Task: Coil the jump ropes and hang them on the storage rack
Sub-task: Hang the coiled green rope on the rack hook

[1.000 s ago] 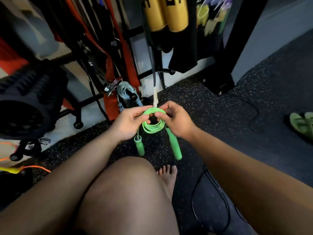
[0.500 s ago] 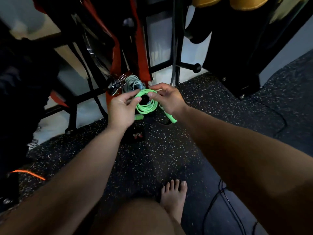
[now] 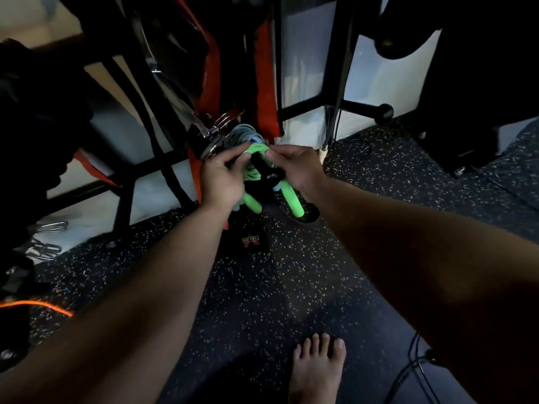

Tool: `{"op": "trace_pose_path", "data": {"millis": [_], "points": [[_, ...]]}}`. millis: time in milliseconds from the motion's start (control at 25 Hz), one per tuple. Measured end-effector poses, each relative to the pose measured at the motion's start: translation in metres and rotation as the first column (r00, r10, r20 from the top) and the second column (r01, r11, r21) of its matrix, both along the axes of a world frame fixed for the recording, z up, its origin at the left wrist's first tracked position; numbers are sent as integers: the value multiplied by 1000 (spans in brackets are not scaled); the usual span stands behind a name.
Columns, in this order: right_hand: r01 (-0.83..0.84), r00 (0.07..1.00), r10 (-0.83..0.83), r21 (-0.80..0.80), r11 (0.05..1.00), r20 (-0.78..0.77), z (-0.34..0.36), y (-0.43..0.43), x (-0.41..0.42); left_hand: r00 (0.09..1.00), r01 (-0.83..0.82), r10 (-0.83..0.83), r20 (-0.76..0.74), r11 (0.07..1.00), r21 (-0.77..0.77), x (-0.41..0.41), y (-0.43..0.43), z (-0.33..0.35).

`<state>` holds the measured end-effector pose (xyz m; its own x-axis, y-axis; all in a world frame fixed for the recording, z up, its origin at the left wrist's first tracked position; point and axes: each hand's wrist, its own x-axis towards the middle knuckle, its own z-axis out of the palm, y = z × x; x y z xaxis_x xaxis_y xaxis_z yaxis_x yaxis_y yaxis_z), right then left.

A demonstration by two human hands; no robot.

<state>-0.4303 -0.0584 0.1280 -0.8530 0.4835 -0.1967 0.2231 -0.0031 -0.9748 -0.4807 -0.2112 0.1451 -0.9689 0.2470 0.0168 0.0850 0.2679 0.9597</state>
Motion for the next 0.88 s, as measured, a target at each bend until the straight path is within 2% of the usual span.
{"op": "trace_pose_path", "data": {"millis": [80,160,200,240,280,320,360,400,440,480,520,560,600,640,680,720,760,800,880], "points": [[11,1000,-11,-17,1000,29,-3,1,-14,1000,-27,26,-12,997,-74,-39,-3,3],[25,997,-24,-11,1000,68,-2,1,-30,999,42,-39,16,960,-278,-39,7,-24],[53,992,-53,7,999,112,0,1,-37,1000,18,-5,31,901,-434,-19,-6,-44],[83,983,-88,40,996,160,1,2,-45,970,216,-145,196,884,-415,40,-26,-86],[101,974,-112,66,993,198,1,2,-50,924,373,-266,274,782,-499,120,-30,-145],[105,968,-118,72,992,220,2,2,-51,875,482,-347,338,692,-537,204,-32,-204],[103,967,-114,61,993,228,2,0,-49,874,484,-334,353,669,-564,265,-33,-238],[95,970,-101,39,995,219,5,-1,-43,848,527,-371,377,665,-530,301,-34,-261],[87,976,-89,18,996,199,6,-2,-37,788,611,-401,466,597,-519,304,-30,-265],[83,983,-81,-4,997,163,7,-3,-30,764,645,-423,487,521,-559,275,-22,-246],[78,989,-75,-23,997,125,9,-4,-23,820,525,-488,298,437,-730,270,-12,-208],[67,993,-63,-37,997,97,10,-5,-14,789,502,-567,236,374,-780,230,-19,-195],[46,995,-43,-25,999,91,11,-7,-4,839,470,-505,201,489,-734,179,-28,-171],[26,994,-27,7,1000,102,13,-9,8,907,295,-419,33,579,-760,128,-34,-137],[17,993,-22,44,999,117,14,-11,23,909,107,-378,-175,618,-779,86,-37,-103],[17,992,-27,78,997,124,16,-13,41,977,54,-166,-130,793,-606,67,-28,-78],[16,991,-29,100,995,131,21,-17,62,998,-56,33,-59,892,-449,53,-32,-43],[13,989,-28,110,994,142,26,-19,86,996,-83,75,-37,941,-329,52,-41,-12],[20,986,-37,104,994,163,34,-22,129,1000,-7,9,7,967,-254,90,-40,23]]}}
